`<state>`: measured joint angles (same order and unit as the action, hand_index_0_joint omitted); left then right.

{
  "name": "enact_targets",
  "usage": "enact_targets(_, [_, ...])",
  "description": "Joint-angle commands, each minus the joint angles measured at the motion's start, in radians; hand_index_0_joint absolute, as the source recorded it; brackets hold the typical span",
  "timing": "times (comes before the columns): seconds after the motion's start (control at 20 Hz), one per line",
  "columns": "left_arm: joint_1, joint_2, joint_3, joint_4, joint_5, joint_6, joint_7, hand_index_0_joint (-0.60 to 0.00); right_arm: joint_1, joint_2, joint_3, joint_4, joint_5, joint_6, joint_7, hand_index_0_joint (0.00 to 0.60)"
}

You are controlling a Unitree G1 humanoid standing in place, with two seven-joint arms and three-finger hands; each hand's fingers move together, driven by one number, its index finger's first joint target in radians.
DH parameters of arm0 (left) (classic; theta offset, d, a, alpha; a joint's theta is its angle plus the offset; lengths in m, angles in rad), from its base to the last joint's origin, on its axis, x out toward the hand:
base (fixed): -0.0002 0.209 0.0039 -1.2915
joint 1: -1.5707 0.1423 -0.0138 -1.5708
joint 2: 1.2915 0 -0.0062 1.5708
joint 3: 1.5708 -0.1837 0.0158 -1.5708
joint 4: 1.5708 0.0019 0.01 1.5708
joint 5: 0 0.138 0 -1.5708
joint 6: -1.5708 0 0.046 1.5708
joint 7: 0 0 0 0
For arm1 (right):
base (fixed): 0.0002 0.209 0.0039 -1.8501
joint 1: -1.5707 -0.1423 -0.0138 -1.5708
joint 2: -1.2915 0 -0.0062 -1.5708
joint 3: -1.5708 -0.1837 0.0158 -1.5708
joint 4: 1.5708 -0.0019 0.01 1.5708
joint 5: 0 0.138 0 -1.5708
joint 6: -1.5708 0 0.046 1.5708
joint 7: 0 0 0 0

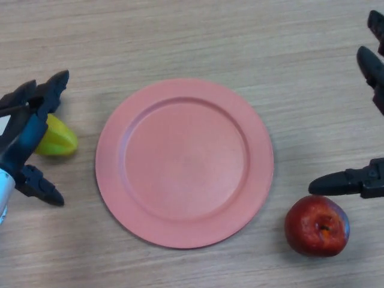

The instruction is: Pick up the yellow starfruit and place it on the plate

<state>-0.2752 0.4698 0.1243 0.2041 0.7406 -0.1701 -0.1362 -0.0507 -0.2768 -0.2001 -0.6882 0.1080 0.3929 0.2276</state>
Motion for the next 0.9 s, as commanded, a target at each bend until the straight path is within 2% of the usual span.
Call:
enact_targets(0.05, [-0.035,0.07,0.09,-0.06,0.022,-0.006,0.091,0.0,-0.022,-0.039,-0.064,-0.05,0.021,-0.152,-0.016,0.0])
enact_targets(0.1, [-0.042,0.069,0.092,-0.054,0.029,0.001,0.144,0.0,-0.021,-0.04,-0.066,-0.051,0.024,-0.152,-0.014,0.0])
enact_targets(0.15, [-0.045,0.069,0.091,-0.05,0.035,0.002,0.166,-0.049,-0.02,-0.04,-0.066,-0.051,0.025,-0.152,-0.013,0.0])
enact_targets(0.2, [-0.046,0.07,0.087,-0.044,0.045,0.003,0.178,-0.199,-0.019,-0.039,-0.066,-0.052,0.028,-0.152,-0.014,0.0])
enact_targets(0.25, [-0.049,0.072,0.083,-0.037,0.058,0.003,0.194,-0.299,-0.02,-0.038,-0.065,-0.053,0.033,-0.149,-0.016,0.0])
enact_targets(0.3, [-0.054,0.077,0.078,-0.026,0.077,0.006,0.218,-0.449,-0.02,-0.036,-0.063,-0.057,0.044,-0.141,-0.02,0.0])
enact_targets(0.35, [-0.056,0.082,0.076,-0.022,0.09,0.01,0.228,-0.548,-0.019,-0.035,-0.061,-0.063,0.055,-0.13,-0.023,0.0])
enact_targets(0.4, [-0.051,0.084,0.078,-0.026,0.103,0.015,0.246,-0.6,-0.016,-0.036,-0.057,-0.07,0.056,-0.122,-0.024,0.0])
enact_targets(0.55, [-0.029,0.087,0.085,-0.038,0.144,0.025,0.299,-0.6,-0.022,-0.035,-0.051,-0.075,0.042,-0.121,-0.028,0.0])
enact_targets(0.7, [-0.001,0.087,0.11,-0.087,0.091,0.01,0.251,-0.6,-0.023,-0.031,-0.05,-0.101,0.063,-0.094,-0.038,0.0])
enact_targets(0.85, [0.012,0.113,0.14,-0.14,0.15,0.025,0.246,-0.6,-0.024,-0.034,-0.043,-0.104,0.047,-0.1,-0.036,0.0])
enact_targets(0.9, [0.0,0.111,0.152,-0.171,0.123,0.032,0.235,-0.6,-0.026,-0.031,-0.045,-0.11,0.056,-0.09,-0.036,0.0])
